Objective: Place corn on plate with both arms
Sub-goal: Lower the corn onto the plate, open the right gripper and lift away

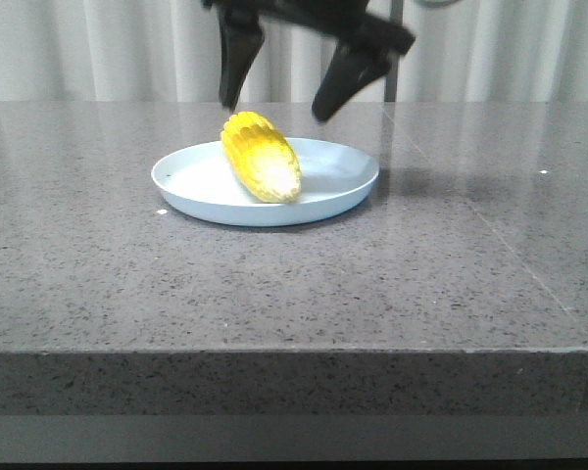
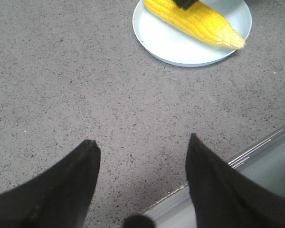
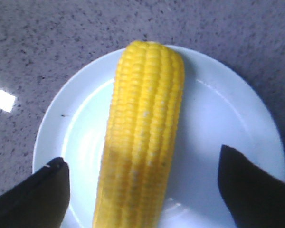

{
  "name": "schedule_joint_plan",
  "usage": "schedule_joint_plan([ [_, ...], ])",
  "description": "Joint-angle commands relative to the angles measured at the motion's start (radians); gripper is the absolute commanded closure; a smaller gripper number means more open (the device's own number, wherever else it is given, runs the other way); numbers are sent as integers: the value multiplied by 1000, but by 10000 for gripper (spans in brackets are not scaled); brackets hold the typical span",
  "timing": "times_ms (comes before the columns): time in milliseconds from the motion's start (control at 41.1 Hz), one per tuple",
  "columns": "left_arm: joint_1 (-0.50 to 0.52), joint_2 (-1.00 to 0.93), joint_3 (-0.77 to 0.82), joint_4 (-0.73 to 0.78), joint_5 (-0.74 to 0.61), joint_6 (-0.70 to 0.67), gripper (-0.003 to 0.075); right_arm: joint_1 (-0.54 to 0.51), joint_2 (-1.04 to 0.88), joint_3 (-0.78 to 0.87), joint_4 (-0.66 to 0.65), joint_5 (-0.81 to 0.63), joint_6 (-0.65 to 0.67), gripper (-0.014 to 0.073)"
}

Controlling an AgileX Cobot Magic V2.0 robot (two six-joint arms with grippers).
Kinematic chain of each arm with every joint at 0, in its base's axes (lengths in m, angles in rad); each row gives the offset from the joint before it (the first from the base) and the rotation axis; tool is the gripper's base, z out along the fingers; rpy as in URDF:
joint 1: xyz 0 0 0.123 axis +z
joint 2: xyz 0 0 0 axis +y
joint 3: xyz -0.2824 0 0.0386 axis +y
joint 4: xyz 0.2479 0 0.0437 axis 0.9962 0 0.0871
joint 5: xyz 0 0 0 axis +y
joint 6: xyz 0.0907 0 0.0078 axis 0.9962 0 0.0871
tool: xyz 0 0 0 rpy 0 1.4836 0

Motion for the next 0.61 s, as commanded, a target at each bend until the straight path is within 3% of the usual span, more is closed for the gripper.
schedule_joint_plan([
  [0, -8, -1, -25, 8, -65, -10, 321, -2, -149, 20, -49, -19, -70, -59],
  [146, -8, -1, -25, 8, -65, -10, 321, -2, -305, 161, -139, -28, -109, -59],
  [584, -8, -1, -25, 8, -65, -10, 321, -2, -819, 566, -157, -38, -166, -59],
])
